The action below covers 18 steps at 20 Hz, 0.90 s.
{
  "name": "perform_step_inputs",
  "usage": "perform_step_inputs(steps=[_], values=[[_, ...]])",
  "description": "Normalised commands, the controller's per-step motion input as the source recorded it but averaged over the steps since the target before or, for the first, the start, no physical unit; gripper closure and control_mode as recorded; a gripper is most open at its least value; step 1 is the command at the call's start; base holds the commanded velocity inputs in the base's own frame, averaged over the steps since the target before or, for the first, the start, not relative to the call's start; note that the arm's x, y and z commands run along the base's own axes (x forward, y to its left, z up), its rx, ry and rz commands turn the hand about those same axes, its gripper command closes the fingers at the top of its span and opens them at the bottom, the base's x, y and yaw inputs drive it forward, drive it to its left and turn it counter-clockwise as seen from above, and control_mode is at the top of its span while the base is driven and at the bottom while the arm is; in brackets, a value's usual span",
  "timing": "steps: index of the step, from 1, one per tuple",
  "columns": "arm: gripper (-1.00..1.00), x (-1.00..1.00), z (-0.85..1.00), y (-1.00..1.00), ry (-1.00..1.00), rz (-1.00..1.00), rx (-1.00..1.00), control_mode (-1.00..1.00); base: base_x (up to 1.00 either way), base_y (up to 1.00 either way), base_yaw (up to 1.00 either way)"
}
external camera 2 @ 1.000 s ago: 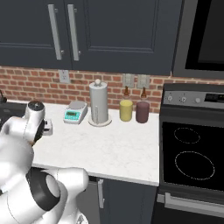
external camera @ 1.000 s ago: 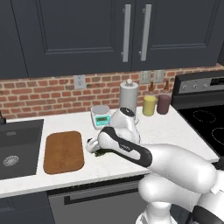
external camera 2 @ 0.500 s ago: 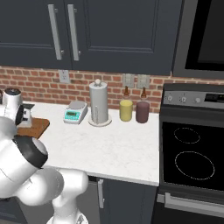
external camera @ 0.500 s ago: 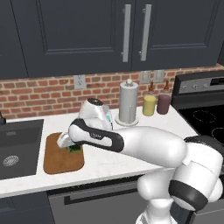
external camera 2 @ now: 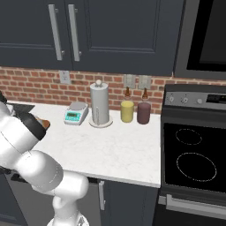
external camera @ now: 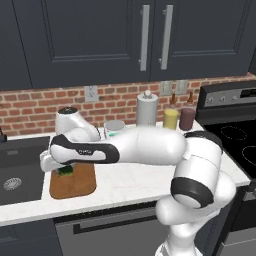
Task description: Pick up the sponge from the counter and clean the cutting board by briefly scrubbing or pressing down on the cutting board. Once finished, release the sponge.
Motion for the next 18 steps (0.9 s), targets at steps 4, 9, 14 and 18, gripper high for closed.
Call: perform_step_inputs(steps=[4, 9, 14, 18], values=[[1.00, -0.21, -0.39, 0.00, 0.00, 0.00, 0.00, -1.00, 0.00, 0.00, 0.00], [1.00, -0.30, -0.68, 0.00, 0.00, 0.00, 0.00, -1.00, 0.00, 0.00, 0.00], [1.00, 0.06, -0.38, -0.01, 0.00, 0.00, 0.00, -1.00, 0.00, 0.00, 0.00], [1.00, 0.37, -0.10, -0.05, 0.00, 0.00, 0.05, -1.00, 0.00, 0.00, 0.00]])
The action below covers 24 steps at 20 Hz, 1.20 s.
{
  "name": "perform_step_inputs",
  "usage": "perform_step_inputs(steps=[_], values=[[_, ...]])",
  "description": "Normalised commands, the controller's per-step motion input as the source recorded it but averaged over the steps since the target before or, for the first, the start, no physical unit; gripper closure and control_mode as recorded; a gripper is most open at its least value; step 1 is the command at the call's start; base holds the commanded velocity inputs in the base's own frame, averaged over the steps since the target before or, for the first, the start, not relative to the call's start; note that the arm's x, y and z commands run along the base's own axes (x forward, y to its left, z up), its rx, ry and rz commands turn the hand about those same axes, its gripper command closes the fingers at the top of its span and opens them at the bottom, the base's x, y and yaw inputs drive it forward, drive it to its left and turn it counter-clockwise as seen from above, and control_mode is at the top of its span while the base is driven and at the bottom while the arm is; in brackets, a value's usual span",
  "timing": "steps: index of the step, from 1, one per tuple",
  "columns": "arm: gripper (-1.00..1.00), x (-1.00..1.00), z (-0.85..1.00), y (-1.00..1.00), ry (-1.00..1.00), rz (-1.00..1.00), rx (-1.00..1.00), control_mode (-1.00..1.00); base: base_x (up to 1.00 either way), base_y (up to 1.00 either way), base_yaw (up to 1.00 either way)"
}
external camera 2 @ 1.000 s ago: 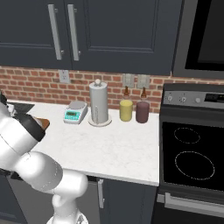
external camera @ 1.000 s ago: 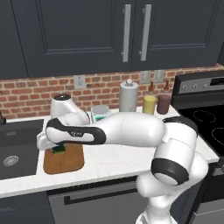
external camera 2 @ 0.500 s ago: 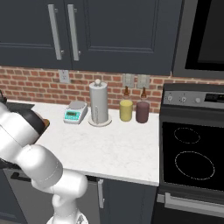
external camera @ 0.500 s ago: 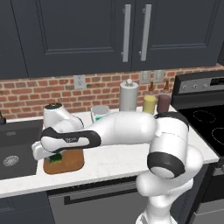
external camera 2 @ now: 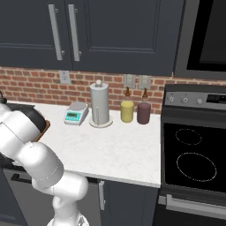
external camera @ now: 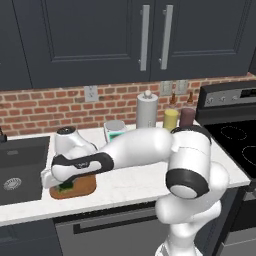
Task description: Pick up the sponge from the counter and clean the cutting board by briefly scrubbing or pressing down on the cutting board. Once finished, release the sponge.
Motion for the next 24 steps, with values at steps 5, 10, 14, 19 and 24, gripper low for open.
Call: perform_step_inputs(steps=[5, 10, 14, 19, 24], values=[[1.00, 0.41, -0.04, 0.00, 0.00, 0.00, 0.04, -1.00, 0.00, 0.00, 0.00], [1.00, 0.05, -0.31, 0.09, -0.01, 0.00, 0.00, -1.00, 0.00, 0.00, 0.00], [1.00, 0.00, -0.43, 0.26, -0.03, -0.03, 0.00, -1.00, 0.00, 0.00, 0.00], [1.00, 0.00, -0.26, 0.17, -0.02, -0.05, 0.00, -1.00, 0.00, 0.00, 0.00], [1.00, 0.15, -0.06, 0.01, 0.00, -0.03, 0.00, -1.00, 0.00, 0.00, 0.00]])
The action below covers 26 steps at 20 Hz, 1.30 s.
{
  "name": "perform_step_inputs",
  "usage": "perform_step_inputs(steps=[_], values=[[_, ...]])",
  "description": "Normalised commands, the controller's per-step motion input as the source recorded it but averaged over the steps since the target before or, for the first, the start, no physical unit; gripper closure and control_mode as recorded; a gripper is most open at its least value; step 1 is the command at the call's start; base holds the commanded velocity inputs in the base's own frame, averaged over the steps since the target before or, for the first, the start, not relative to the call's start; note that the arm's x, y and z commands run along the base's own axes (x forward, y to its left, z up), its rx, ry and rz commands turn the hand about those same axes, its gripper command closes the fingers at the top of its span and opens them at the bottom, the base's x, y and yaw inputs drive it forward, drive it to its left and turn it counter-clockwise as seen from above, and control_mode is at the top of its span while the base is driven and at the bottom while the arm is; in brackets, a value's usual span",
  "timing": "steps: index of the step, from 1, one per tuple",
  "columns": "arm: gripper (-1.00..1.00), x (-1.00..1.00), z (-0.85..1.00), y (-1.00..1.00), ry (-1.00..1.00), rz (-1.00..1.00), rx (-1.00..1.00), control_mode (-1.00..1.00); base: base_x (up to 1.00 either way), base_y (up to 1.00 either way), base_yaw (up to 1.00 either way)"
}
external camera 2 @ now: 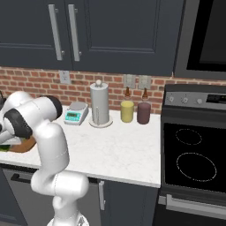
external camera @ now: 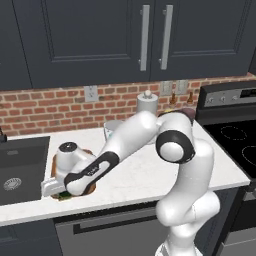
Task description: Pick up the sponge from the counter and clean the cutting board by briefly scrubbing or pressing down on the cutting board. Once finished, release the sponge.
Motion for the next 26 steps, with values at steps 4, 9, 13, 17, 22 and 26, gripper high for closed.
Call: perform_step_inputs(steps=[4, 9, 13, 17, 22, 26], values=[[1.00, 0.23, 0.00, 0.00, 0.00, -0.02, 0.00, -1.00, 0.00, 0.00, 0.00], [1.00, 0.05, 0.01, 0.00, 0.00, 0.00, 0.00, -1.00, 0.00, 0.00, 0.00], [1.00, 0.00, 0.02, 0.00, -0.01, 0.00, 0.00, -1.00, 0.00, 0.00, 0.00], [1.00, 0.13, 0.00, 0.00, 0.00, 0.00, 0.00, -1.00, 0.00, 0.00, 0.00], [1.00, 0.27, 0.00, 0.00, 0.00, 0.00, 0.00, -1.00, 0.00, 0.00, 0.00], [1.00, 0.34, 0.00, 0.00, 0.00, 0.00, 0.00, -1.00, 0.00, 0.00, 0.00]])
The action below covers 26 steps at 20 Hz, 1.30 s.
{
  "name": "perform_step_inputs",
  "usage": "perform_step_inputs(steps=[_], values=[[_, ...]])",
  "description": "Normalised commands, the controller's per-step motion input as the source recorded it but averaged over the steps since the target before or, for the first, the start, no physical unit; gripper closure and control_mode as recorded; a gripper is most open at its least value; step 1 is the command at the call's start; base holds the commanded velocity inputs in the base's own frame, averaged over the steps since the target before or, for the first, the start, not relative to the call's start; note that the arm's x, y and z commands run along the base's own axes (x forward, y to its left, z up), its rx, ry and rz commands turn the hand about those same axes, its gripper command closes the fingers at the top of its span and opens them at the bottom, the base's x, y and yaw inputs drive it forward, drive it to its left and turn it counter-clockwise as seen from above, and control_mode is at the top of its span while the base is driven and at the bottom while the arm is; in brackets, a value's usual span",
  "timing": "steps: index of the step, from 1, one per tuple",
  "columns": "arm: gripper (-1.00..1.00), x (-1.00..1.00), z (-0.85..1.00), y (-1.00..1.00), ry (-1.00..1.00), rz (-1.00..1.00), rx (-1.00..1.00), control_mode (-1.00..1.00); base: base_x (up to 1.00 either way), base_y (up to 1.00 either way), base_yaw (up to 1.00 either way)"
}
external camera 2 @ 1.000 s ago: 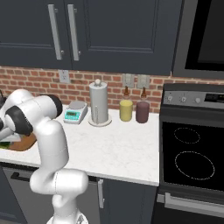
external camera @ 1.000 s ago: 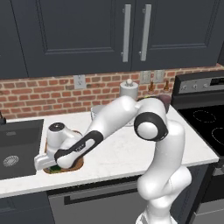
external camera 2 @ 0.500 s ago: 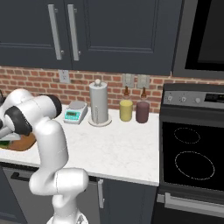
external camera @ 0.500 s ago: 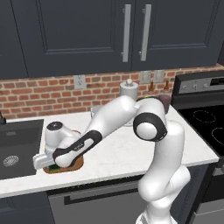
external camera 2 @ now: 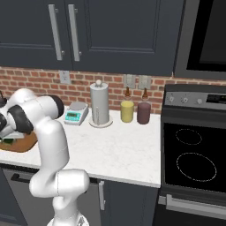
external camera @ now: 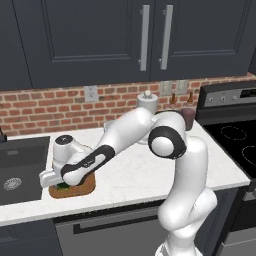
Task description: Pick up the sponge from the counter and clean the cutting board by briefly scrubbing or pressing down on the cutting board. Once finished, release the sponge.
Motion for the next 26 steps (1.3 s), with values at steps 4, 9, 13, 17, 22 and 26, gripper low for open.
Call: perform_step_inputs(steps=[4, 9, 13, 17, 22, 26], values=[[1.00, 0.46, 0.00, 0.00, 0.00, 0.00, 0.00, -1.00, 0.00, 0.00, 0.00], [1.00, 0.48, 0.00, 0.00, -0.01, 0.00, 0.00, -1.00, 0.00, 0.00, 0.00], [1.00, 0.43, 0.00, 0.00, -0.03, 0.00, 0.00, -1.00, 0.00, 0.00, 0.00], [1.00, 0.54, 0.00, 0.00, -0.01, 0.00, 0.00, -1.00, 0.00, 0.00, 0.00], [1.00, 0.60, 0.00, 0.01, 0.00, 0.00, -0.01, -1.00, 0.00, 0.00, 0.00], [1.00, 0.62, 0.00, 0.05, 0.00, 0.00, -0.03, -1.00, 0.00, 0.00, 0.00]])
